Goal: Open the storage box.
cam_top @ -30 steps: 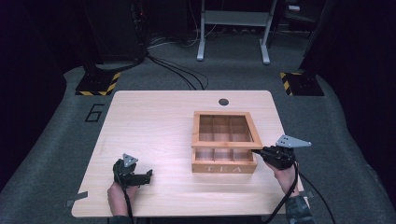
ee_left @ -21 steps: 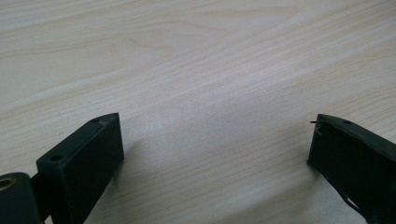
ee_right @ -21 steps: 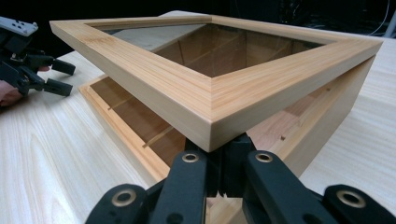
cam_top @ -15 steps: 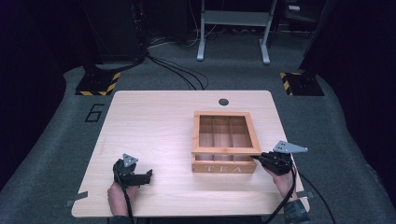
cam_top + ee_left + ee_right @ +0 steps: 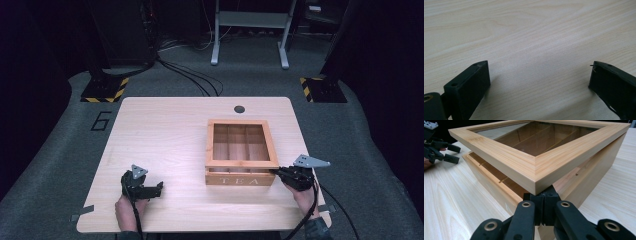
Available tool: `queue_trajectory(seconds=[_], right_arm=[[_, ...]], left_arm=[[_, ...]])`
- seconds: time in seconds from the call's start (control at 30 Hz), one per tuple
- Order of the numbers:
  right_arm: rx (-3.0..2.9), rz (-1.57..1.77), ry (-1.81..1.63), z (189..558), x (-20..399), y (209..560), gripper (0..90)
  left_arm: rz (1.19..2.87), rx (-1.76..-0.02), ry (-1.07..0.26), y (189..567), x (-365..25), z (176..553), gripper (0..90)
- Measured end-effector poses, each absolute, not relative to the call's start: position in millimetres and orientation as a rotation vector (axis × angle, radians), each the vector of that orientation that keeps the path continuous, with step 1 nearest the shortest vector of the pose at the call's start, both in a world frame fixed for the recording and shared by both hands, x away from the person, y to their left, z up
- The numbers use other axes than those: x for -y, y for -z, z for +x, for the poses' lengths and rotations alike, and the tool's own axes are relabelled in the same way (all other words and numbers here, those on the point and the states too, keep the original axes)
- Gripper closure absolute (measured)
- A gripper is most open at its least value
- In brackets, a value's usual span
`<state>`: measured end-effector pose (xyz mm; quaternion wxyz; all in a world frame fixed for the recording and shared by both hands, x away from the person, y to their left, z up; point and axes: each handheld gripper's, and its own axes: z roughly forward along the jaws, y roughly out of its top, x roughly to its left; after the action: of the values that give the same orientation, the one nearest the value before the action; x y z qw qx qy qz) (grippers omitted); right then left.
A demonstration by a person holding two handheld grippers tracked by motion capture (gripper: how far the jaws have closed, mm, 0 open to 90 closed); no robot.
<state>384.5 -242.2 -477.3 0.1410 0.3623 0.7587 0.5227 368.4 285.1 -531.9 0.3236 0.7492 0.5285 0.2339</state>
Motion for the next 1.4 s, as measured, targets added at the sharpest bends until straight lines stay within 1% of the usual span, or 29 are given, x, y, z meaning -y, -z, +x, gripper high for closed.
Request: queue_trajectory(seconds=[0.8, 0.93, 1.0, 1.23, 1.4], right_arm=[[-2.171, 1.109, -1.445, 370.4, 257.2, 479.8, 89.1], [-2.198, 1.147, -1.383, 368.4, 257.2, 490.2, 88.9], [-2.19, 1.163, -1.433, 367.1, 261.3, 494.5, 87.4], [-2.203, 1.192, -1.378, 362.6, 261.1, 509.4, 87.1], [-2.184, 1.242, -1.324, 355.7, 269.7, 521.7, 86.8]], left_arm=[[1.966, -1.386, -0.614, 531.9, -285.0, 368.3, 3.1], [1.966, -1.385, -0.613, 531.8, -285.1, 368.3, 3.2], [1.969, -1.386, -0.612, 531.7, -285.1, 368.3, 3.3], [1.965, -1.384, -0.614, 531.9, -285.0, 368.3, 3.3], [1.976, -1.383, -0.603, 531.1, -285.5, 368.1, 3.3]])
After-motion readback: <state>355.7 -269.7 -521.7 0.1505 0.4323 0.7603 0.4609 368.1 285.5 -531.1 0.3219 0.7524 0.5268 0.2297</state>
